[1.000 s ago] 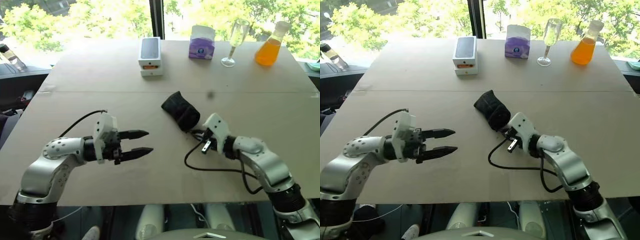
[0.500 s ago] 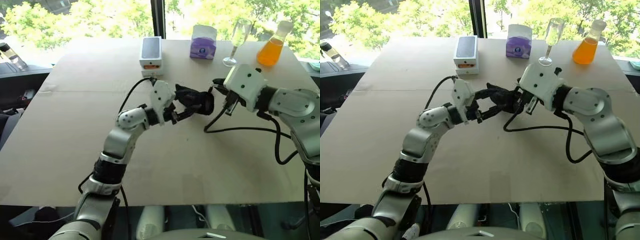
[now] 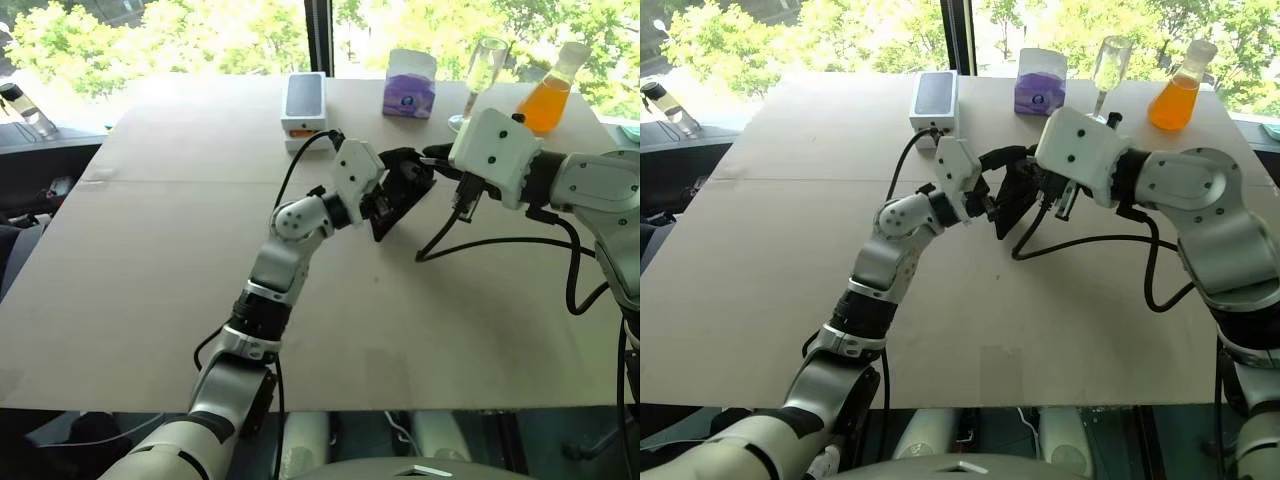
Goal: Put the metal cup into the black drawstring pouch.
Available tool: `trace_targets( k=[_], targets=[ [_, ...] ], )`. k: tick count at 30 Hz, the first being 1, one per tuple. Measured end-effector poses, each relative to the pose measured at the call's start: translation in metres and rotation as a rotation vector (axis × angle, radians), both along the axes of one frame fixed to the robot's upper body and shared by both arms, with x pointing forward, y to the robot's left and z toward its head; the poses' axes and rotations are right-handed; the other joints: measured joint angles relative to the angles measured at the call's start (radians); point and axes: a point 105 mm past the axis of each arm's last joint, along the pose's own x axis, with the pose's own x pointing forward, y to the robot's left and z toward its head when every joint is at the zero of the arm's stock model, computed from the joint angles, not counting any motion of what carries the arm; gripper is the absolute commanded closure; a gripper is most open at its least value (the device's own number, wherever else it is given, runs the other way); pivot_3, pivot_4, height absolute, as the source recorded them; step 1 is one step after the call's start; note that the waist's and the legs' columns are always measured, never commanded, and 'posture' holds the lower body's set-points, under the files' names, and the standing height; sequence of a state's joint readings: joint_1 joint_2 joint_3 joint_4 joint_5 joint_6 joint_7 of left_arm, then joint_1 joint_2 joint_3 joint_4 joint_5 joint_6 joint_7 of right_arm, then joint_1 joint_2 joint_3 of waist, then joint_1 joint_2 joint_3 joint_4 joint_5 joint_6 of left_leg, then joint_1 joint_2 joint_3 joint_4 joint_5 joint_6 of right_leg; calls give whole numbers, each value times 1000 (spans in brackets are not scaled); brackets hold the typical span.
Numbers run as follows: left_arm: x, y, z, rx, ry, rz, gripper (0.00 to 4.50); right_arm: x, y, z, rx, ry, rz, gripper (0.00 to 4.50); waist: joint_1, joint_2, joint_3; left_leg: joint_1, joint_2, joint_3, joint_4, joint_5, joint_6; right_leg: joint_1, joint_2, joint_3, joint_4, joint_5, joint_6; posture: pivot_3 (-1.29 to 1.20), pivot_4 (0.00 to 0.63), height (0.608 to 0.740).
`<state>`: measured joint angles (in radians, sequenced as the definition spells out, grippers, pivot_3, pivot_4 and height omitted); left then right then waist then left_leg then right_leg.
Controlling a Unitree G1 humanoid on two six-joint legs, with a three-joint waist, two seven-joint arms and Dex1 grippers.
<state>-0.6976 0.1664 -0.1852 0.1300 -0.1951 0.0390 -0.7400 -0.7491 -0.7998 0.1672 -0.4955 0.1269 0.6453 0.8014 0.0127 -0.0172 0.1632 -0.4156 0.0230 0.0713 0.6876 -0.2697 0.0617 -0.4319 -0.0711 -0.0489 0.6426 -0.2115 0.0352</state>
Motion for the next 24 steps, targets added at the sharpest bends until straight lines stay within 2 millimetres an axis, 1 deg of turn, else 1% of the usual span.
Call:
trace_targets(
  k=[10,11,13,14,17,18,24],
  targets=[
    [-1,-4,-1,6,2,-7,1467,-3,1,0,2,1,3,4422,1,0,0,0,0,0,0,0,0,0,0,0,0,0,0,0,150,737],
    [-1,-4,-1,6,3,-7,1886,-3,1,0,2,1,2,4500,1,0,0,0,0,0,0,0,0,0,0,0,0,0,0,0,150,737],
    [-1,-4,-2,9,4,-8,2257,-3,0,-1,2,2,2,4500,1,0,0,0,0,0,0,0,0,0,0,0,0,0,0,0,150,737],
    [-1,-4,-2,11,5,-9,2782,-3,0,-1,2,2,2,4500,1,0,0,0,0,0,0,0,0,0,0,0,0,0,0,0,150,737],
    [-1,-4,-3,18,11,-13,4174,-3,1,-1,2,2,2,4500,1,0,0,0,0,0,0,0,0,0,0,0,0,0,0,0,150,737],
    [-1,-4,-4,20,12,-14,4426,-3,1,0,2,2,3,4500,1,0,0,0,0,0,0,0,0,0,0,0,0,0,0,0,150,737],
    [-1,-5,-3,21,12,-17,4425,-4,2,-1,4,4,3,4500,1,0,0,0,0,0,0,0,0,0,0,0,0,0,0,0,150,737]
  ],
)
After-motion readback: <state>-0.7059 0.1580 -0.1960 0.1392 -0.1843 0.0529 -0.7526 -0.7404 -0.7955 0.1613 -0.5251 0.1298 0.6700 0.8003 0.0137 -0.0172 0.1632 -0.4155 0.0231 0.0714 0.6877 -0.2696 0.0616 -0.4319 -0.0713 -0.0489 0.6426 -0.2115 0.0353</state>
